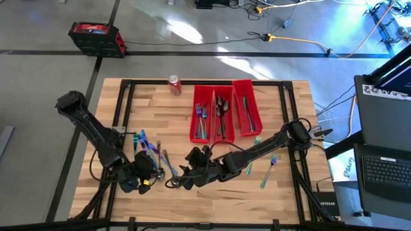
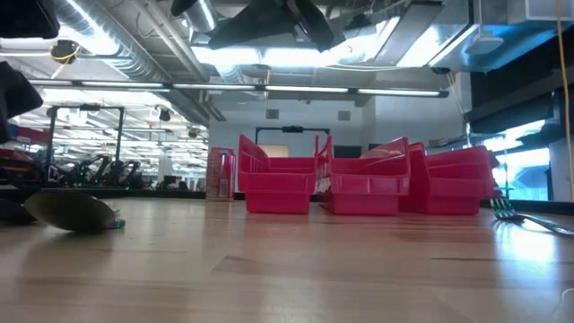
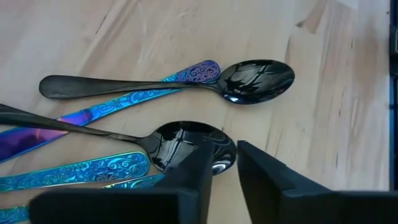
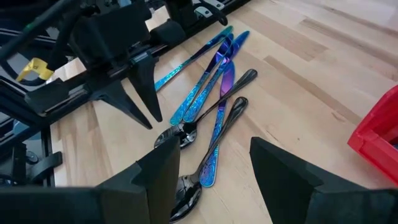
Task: Sort silverware
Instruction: Put the black spoon into the center red bin
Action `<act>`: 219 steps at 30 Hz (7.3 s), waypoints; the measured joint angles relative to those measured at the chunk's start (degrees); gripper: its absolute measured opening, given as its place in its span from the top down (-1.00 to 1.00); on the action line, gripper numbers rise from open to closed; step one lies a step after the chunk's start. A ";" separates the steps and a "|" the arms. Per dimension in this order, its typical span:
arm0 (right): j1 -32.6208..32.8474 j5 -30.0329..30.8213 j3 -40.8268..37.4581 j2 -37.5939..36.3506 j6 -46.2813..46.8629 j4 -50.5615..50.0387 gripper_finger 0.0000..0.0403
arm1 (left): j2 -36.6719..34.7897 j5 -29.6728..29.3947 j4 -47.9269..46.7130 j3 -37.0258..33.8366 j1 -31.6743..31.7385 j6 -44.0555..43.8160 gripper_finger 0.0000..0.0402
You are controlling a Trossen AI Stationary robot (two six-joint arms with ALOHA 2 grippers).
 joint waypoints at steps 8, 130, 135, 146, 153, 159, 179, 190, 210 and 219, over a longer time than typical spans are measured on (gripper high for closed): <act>0.02 0.03 0.00 0.02 0.00 -0.02 0.10 | 2.99 0.06 0.08 0.00 0.60 0.18 0.98; -4.87 -19.35 -7.04 3.32 11.85 6.32 -0.12 | 12.54 18.40 14.12 -4.46 0.28 56.47 1.00; -5.24 -19.03 -7.06 3.32 13.83 8.94 -0.35 | 12.54 18.39 14.18 -4.46 0.39 57.25 1.00; -6.71 -21.52 -7.10 7.96 21.33 14.25 -0.41 | 12.54 18.12 14.25 -4.48 0.28 56.36 1.00; -6.86 -21.19 -7.08 8.04 19.96 18.58 -0.35 | 12.54 18.02 14.27 -4.48 0.28 55.97 1.00; -6.67 -21.02 -7.08 8.04 19.94 18.87 -0.20 | 12.56 17.94 14.27 -4.48 0.28 55.95 1.00; -6.58 -21.52 -7.08 8.04 21.03 18.87 0.28 | 12.54 17.86 14.27 -4.48 0.28 55.48 1.00; -6.56 -24.41 -6.99 11.89 23.95 23.16 0.28 | 12.56 17.38 14.25 -4.50 0.28 55.23 1.00; -6.69 -22.84 -7.02 11.93 23.80 27.55 0.28 | 12.56 17.09 14.22 -4.50 0.29 54.11 1.00; -6.71 -20.92 -7.02 11.93 23.79 27.60 0.46 | 12.56 17.11 14.23 -4.50 0.30 53.98 1.00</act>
